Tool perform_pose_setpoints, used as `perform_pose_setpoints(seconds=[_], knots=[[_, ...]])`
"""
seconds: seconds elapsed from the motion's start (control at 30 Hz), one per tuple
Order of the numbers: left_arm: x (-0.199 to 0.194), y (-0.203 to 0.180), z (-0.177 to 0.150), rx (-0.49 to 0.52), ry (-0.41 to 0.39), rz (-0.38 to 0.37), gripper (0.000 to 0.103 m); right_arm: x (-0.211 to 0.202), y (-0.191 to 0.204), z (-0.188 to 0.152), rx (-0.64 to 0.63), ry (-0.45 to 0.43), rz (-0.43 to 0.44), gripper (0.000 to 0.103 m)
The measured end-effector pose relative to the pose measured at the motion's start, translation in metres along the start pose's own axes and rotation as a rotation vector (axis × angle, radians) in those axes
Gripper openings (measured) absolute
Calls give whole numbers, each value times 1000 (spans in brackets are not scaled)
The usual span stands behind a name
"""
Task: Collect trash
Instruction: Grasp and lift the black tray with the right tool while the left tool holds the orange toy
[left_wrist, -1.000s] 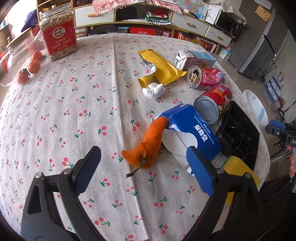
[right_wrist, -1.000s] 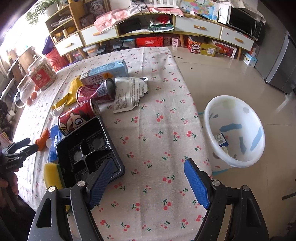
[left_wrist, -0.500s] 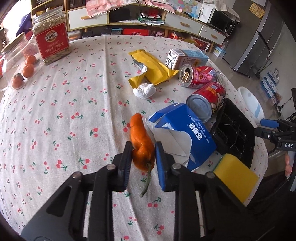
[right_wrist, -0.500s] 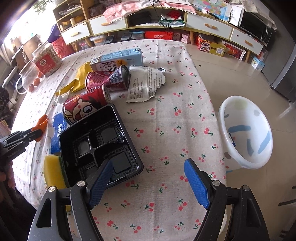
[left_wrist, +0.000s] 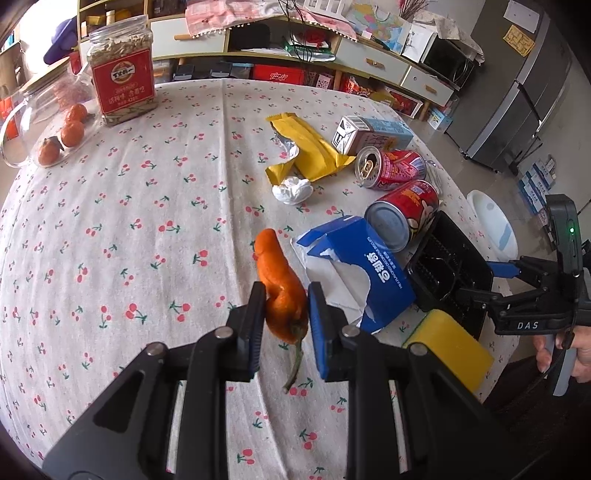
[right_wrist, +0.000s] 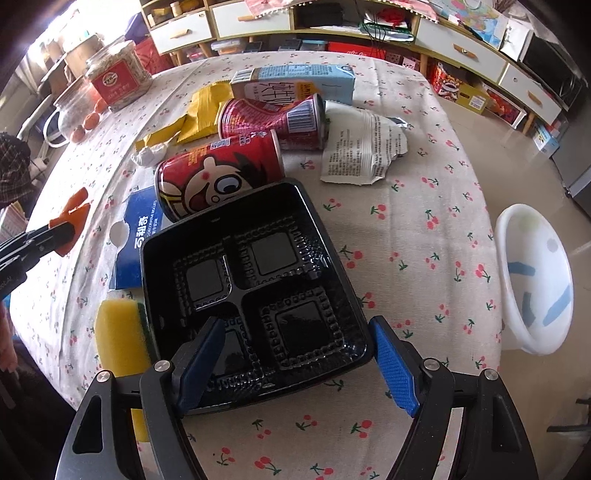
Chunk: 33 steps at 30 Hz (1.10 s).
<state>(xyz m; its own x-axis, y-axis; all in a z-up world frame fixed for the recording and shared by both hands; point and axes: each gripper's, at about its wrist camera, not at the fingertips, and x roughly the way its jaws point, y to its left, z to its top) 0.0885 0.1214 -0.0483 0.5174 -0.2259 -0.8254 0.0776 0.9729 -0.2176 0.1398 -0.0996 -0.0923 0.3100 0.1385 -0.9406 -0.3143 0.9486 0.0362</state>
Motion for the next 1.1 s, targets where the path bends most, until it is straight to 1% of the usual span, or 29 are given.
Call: perform_pose_setpoints(seconds=[0.03,0.1,0.13,0.27,0.43,0.7,0.9,1.1], knots=[[0,0,0,-2,1,-2,25,2,1,0,-2,3,-4,80],[-2,0,-1,-8,2,-8,25,4,1,1,-4,4,-14,74],[-2,0,0,-10,2,-10,25,4,0,1,-4,7,-15,69],[-4,-3,0,-10,-2,-15,25,2,-2,0,-8,-2,-14,66],[-7,-10,1,-4,-11,-22,25,-8,-12,-5,3,-27,-4,65],[-9,-29,7,12,-28,-48,25,-30,-49,-11,87,-81,-4,65],[-9,-54,14,42,-38,-75,25,-50,-85,-18,179,-129,-12,65],[-5,-90,25,94,-47,-101,25,-63,-126,-27,272,-162,-31,65]])
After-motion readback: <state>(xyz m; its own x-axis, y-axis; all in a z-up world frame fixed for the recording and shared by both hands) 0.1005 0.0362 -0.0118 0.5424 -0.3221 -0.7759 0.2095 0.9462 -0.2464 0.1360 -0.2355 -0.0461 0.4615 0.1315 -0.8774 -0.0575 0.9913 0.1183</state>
